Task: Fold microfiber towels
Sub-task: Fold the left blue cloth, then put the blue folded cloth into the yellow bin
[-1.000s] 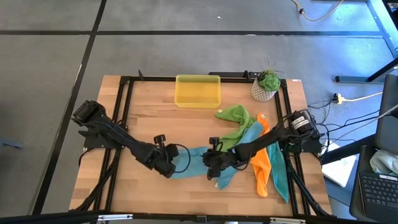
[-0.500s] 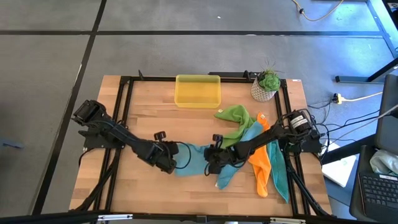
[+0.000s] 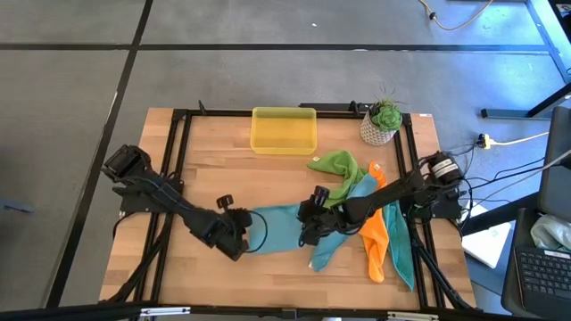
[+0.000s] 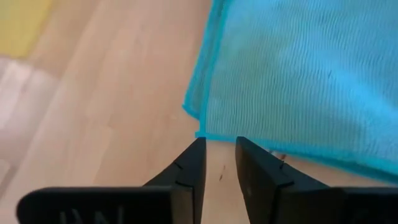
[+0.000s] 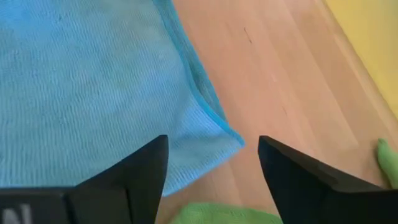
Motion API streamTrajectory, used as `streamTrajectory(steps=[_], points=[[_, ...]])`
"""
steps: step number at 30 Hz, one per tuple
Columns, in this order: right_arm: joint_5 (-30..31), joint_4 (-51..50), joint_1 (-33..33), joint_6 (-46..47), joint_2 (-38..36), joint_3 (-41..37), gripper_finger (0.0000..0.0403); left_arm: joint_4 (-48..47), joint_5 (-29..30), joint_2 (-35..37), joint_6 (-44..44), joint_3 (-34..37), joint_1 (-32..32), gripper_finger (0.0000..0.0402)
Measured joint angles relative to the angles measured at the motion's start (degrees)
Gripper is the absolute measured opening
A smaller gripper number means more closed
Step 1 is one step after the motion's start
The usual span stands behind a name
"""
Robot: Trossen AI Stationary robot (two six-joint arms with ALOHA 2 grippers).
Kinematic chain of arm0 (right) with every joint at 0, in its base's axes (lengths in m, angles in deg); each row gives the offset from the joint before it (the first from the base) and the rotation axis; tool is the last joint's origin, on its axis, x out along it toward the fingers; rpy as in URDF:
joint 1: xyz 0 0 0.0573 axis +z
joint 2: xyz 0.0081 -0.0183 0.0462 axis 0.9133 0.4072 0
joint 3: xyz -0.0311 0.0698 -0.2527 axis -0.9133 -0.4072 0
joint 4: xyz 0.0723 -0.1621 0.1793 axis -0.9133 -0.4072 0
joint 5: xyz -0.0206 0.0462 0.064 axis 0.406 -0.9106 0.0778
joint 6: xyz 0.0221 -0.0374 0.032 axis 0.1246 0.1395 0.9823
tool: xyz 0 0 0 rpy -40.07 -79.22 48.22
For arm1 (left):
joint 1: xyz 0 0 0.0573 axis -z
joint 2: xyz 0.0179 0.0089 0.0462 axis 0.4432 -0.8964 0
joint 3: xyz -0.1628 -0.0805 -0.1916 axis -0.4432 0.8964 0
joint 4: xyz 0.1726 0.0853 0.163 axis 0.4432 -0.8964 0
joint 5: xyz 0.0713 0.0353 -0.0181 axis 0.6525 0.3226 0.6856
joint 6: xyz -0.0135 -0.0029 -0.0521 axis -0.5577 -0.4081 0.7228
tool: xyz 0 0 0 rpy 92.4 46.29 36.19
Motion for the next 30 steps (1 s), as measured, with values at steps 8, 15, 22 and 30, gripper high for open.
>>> streamTrajectory(steps=[8,15,22,30], points=[[-7.76,8.81,6.03,-11.94,-0.8,3.78,0.0238,1.16,11.9,0.0,4.05,-0.02,7.66,0.0078],[-11.12,5.79,8.01,-13.85,8.4,11.37,0.0237,2.94,15.14,0.0,7.61,-0.04,11.9,0.0078],[-11.54,-9.27,7.21,-15.97,20.32,26.43,0.0258,3.67,15.47,0.0,10.41,-0.06,15.13,0.0078],[-12.8,-15.52,3.51,-16.53,24.35,32.09,0.0274,3.42,15.84,0.0,10.59,-0.06,15.61,0.0078]])
